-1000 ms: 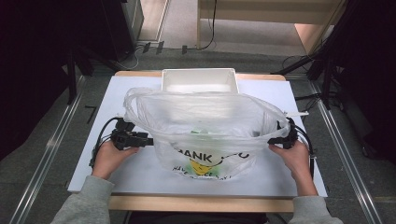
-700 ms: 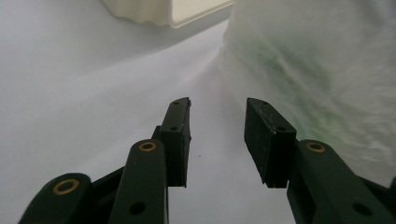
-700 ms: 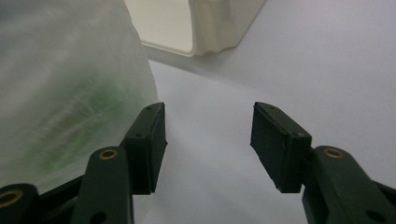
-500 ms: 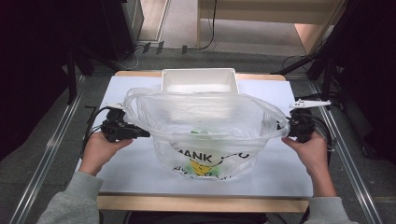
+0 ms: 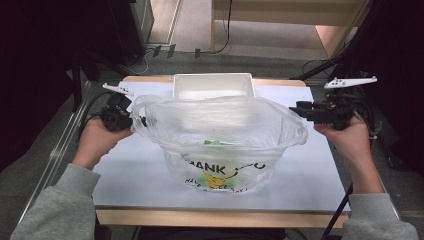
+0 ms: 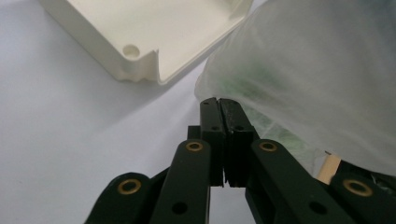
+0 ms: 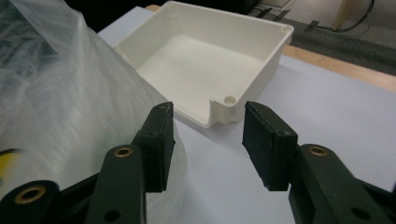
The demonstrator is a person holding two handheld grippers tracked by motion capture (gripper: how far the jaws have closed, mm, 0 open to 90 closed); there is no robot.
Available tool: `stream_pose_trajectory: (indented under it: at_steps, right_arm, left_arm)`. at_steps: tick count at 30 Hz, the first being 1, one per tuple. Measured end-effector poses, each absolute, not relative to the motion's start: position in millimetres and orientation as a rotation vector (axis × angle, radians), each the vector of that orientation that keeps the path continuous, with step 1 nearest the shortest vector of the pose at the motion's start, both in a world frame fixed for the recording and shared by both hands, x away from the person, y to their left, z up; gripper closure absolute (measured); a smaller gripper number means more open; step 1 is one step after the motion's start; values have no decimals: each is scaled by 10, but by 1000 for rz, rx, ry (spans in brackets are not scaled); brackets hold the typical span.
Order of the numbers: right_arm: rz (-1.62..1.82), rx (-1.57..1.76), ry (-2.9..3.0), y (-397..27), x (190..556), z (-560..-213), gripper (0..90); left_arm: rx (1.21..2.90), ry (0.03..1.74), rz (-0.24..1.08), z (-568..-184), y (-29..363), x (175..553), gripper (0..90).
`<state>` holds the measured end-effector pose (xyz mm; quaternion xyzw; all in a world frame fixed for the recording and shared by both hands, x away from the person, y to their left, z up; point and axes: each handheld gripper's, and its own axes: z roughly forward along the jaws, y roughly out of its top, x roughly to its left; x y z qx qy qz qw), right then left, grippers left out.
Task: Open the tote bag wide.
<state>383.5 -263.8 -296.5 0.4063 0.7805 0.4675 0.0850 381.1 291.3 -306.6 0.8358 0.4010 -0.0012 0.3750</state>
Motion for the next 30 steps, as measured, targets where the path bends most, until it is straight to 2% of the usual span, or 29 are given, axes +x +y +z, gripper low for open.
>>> stream_pose_trajectory:
  at_steps: [6, 17, 20, 30]
  right_arm:
    - [1419, 1143, 2340, -2599, 3866, -2651, 627]
    - [1488, 1043, 2433, -2414, 3784, -2320, 900]
    - [1491, 1013, 2469, -2305, 3746, -2224, 900]
    - [1518, 868, 2517, -1946, 3690, -1989, 900]
  left_arm:
    - [2117, 999, 37, -2753, 2981, 3922, 900]
    - [2062, 894, 122, -2100, 2964, 3850, 900]
    - [2075, 845, 147, -2008, 2863, 3812, 900]
    - [2135, 745, 99, -1893, 2441, 3701, 900]
